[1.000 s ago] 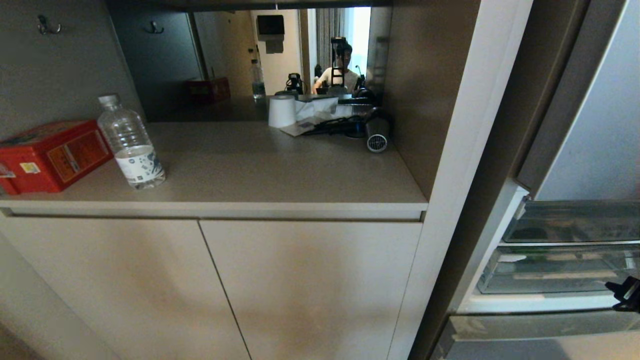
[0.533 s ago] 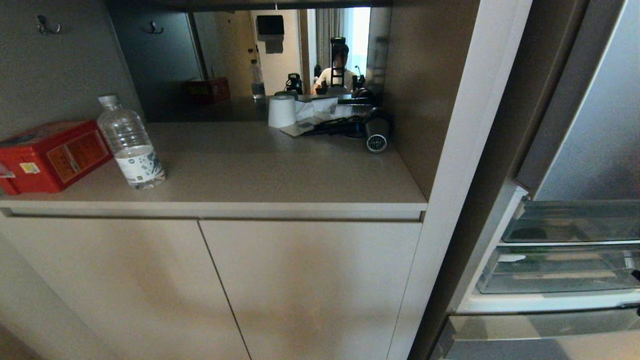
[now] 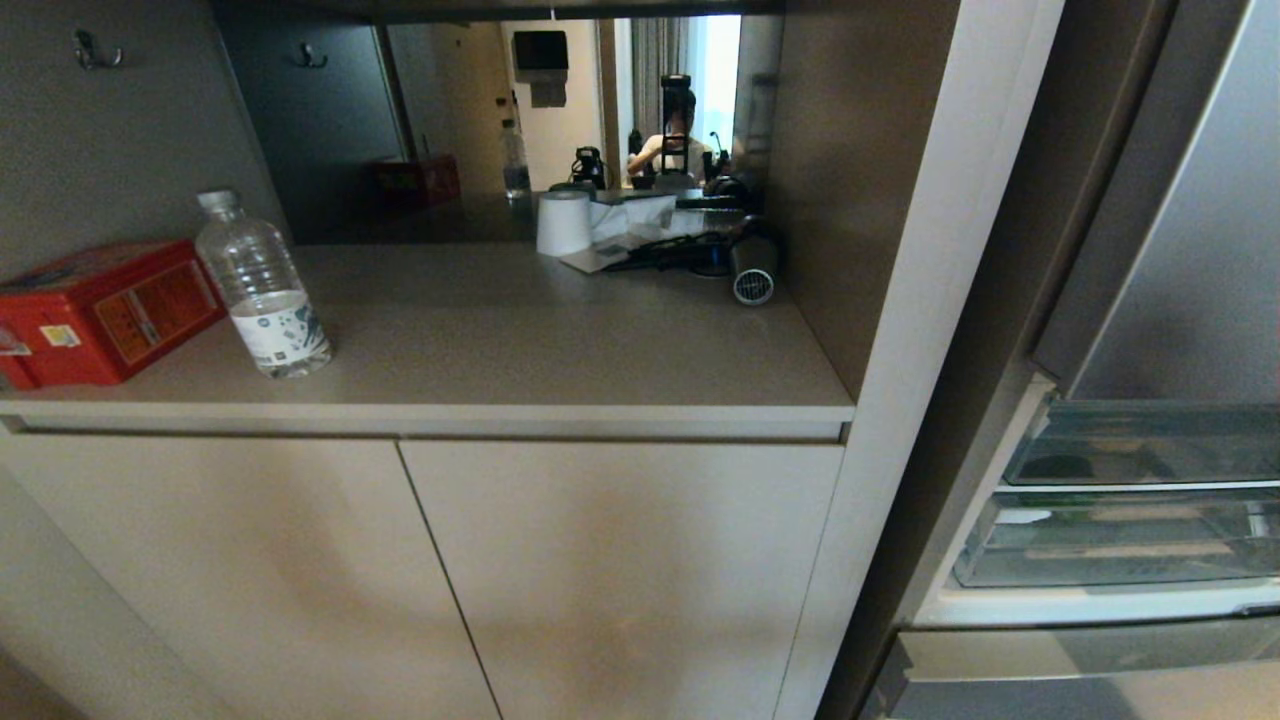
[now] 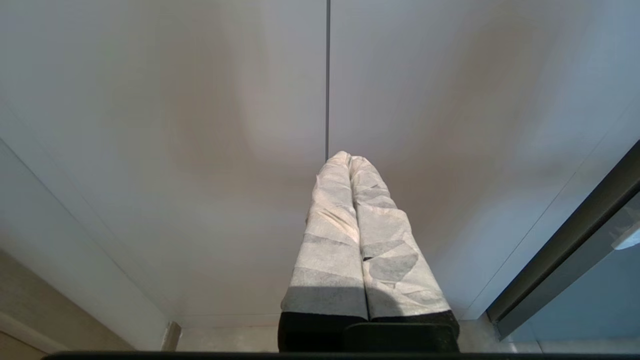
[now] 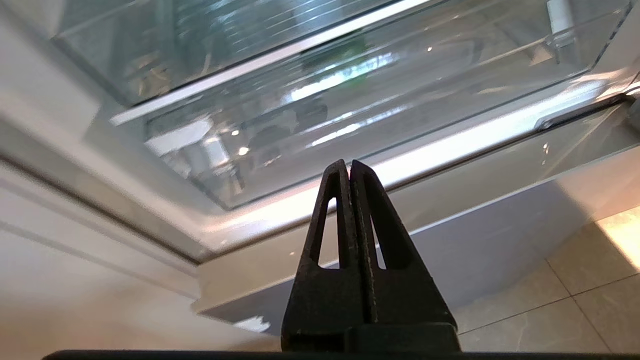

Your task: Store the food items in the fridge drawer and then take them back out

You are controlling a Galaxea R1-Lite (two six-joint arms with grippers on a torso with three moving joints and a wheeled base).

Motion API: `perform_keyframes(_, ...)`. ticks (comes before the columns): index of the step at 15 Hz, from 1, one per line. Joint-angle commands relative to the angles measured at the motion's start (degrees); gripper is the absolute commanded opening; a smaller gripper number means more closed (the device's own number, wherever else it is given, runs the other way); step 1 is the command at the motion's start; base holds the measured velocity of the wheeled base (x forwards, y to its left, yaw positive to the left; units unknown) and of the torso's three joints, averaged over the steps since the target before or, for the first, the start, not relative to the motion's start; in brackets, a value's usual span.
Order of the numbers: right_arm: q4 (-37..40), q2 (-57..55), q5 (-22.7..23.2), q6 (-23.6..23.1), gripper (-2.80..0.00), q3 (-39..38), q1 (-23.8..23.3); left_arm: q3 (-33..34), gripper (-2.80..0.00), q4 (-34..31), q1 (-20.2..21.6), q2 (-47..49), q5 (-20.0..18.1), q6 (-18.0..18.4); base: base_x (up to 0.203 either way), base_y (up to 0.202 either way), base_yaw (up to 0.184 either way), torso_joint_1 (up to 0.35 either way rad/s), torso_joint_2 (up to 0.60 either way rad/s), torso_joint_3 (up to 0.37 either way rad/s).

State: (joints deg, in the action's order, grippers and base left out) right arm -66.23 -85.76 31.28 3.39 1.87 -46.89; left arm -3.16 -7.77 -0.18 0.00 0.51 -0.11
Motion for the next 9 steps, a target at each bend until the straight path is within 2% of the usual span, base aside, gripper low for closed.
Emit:
perform_keyframes(1,-0.4,3.5,0.4,0.0,-2.80,-2.4,0.1,0.0,-2.80,0.0,0.0,0.0,0.0,-0.1,0.000,0.000,0.000,0.000,0.00,0.000)
perform_keyframes(5,5.4,14.1,1.3,-0.4,-2.80,-3.5,0.2,0.0,-2.80,-0.1,0.0,0.0,0.0,0.0,0.000,0.000,0.000,0.000,0.00,0.000)
perform_keyframes(6,7.8,16.4,1.2,-1.9,-2.80,-3.6,0.3,0.0,-2.80,0.0,0.0,0.0,0.0,0.0,0.000,0.000,0.000,0.000,0.00,0.000)
perform_keyframes(9,10.9,18.8,-0.7,-2.9,-2.80,-3.6,6.0,0.0,-2.80,0.0,-0.1,0.0,0.0,0.0,0.000,0.000,0.000,0.000,0.00,0.000)
